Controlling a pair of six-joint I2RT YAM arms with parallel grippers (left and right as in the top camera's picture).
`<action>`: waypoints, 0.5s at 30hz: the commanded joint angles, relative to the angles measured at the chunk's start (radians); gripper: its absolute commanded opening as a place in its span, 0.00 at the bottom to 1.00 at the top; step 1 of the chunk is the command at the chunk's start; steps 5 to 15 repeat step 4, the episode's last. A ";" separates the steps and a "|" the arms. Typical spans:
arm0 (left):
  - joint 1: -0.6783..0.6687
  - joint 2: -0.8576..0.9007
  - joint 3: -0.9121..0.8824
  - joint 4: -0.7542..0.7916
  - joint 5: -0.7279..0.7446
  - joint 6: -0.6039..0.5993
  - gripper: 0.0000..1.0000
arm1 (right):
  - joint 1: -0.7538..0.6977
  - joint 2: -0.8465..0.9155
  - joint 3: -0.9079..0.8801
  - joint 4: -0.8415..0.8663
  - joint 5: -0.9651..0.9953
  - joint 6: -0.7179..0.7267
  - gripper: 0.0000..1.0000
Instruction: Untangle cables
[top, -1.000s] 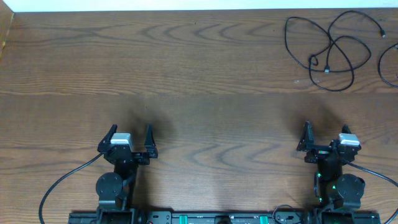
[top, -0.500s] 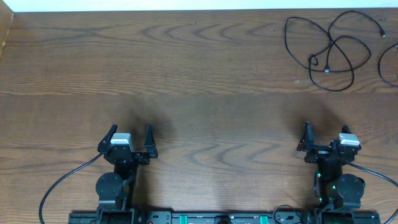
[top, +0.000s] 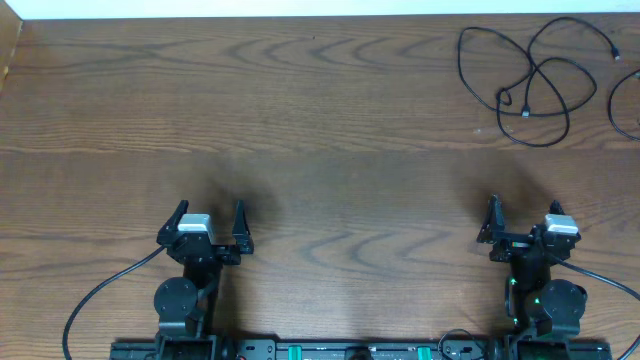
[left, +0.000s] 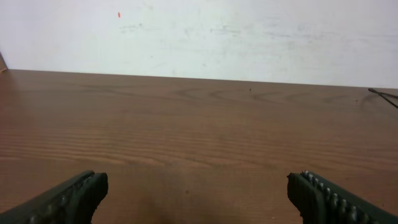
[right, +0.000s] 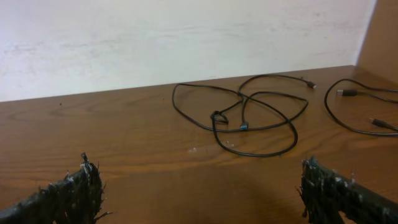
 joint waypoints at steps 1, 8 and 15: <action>0.000 -0.006 -0.014 -0.041 0.002 0.017 0.98 | 0.007 -0.006 -0.002 -0.003 0.011 0.012 0.99; 0.000 -0.006 -0.014 -0.041 0.002 0.017 0.98 | 0.007 -0.006 -0.002 -0.003 0.011 0.012 0.99; 0.000 -0.006 -0.014 -0.041 0.002 0.017 0.98 | 0.007 -0.006 -0.002 -0.003 0.011 0.012 0.99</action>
